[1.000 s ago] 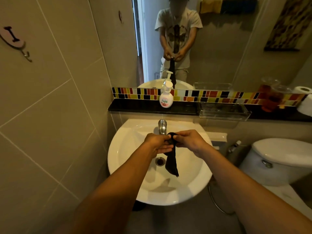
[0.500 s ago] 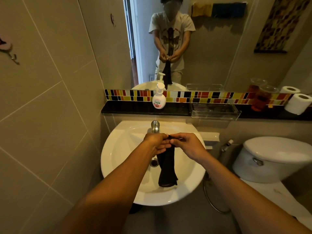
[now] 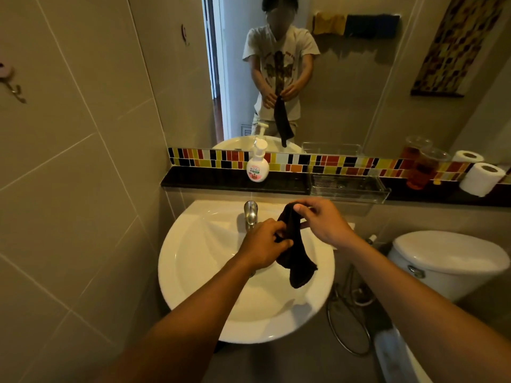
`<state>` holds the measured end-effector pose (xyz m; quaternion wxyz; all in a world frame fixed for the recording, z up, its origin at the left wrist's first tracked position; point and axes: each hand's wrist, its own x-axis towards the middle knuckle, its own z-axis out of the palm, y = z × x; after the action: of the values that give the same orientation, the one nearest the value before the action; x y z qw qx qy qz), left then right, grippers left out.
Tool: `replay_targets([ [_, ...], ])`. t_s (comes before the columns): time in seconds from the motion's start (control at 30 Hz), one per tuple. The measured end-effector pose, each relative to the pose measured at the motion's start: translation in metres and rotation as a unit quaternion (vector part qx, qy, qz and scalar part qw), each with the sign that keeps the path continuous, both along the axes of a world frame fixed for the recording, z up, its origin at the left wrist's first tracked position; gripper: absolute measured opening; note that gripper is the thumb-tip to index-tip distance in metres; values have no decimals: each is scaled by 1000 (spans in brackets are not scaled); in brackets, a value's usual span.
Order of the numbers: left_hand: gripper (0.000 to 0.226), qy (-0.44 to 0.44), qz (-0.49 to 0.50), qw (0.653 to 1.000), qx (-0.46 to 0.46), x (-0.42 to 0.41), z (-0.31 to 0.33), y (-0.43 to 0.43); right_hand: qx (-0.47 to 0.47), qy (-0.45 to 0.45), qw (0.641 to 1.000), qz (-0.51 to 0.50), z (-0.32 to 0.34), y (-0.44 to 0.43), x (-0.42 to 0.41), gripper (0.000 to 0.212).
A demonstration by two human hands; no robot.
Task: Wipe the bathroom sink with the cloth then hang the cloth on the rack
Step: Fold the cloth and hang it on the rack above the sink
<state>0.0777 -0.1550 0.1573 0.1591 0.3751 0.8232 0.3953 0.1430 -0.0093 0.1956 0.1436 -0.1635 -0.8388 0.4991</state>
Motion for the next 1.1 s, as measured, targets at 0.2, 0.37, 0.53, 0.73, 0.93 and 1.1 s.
replay_targets([
  [0.2,24,126,-24,985,-119,-11,-19,-8,29,-3,999,-17,7,22,1,22],
  [0.37,33,252,-30,948,-193,-30,-15,-23,65,-39,997,-22,-6,39,10,19],
  [0.53,29,274,-28,950,-149,-46,13,-24,105,-63,992,-42,-25,51,20,15],
  [0.73,23,97,13,995,-12,-43,30,-13,63,-50,995,-65,-21,53,22,17],
  [0.93,21,-73,42,993,84,-40,28,-3,20,12,995,-98,-12,40,19,22],
  [1.1,22,-184,92,966,158,-33,28,5,-134,-29,987,-81,-19,36,22,37],
])
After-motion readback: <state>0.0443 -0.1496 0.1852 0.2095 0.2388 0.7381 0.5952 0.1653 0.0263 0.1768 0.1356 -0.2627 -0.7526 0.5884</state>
